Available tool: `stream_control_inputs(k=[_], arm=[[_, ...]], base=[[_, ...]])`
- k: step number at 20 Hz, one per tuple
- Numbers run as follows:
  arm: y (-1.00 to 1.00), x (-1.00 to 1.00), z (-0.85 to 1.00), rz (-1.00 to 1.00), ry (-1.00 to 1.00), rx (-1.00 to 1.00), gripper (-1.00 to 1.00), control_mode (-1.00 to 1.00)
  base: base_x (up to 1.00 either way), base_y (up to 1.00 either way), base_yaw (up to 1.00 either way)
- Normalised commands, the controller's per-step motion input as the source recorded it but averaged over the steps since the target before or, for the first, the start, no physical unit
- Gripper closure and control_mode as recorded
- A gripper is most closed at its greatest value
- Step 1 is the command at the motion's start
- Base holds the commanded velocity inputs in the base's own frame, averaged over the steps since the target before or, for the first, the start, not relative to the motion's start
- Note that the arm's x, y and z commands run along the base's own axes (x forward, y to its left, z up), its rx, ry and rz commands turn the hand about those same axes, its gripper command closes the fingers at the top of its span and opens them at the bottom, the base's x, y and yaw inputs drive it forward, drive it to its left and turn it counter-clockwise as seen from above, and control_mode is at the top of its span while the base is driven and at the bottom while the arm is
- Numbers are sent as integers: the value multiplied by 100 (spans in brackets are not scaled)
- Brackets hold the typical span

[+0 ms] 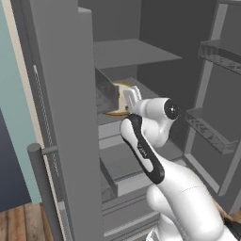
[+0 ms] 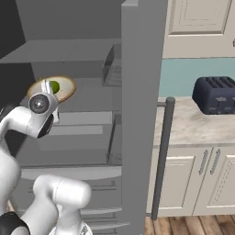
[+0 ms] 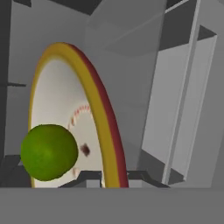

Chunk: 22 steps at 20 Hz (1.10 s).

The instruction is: Move the glass cup from next to the sink to the open cabinet. Then, move the bowl with the lime to the fridge to clear the area for faucet cleaning.

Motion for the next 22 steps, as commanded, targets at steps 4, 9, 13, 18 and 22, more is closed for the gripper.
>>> stream_control_inputs(k=[4, 9, 13, 18, 22], arm=[[0, 31, -14, 0, 9, -2, 100, -100], [0, 44, -3, -1, 8, 0, 100, -100], [0, 44, -8, -1, 8, 0, 100, -100], [0, 36, -47, 0, 11, -2, 100, -100], [5, 57, -34, 0, 5, 0, 100, -100]], base=[[0, 0, 0], [0, 0, 0], [0, 0, 0], [0, 0, 0], [0, 0, 0]])
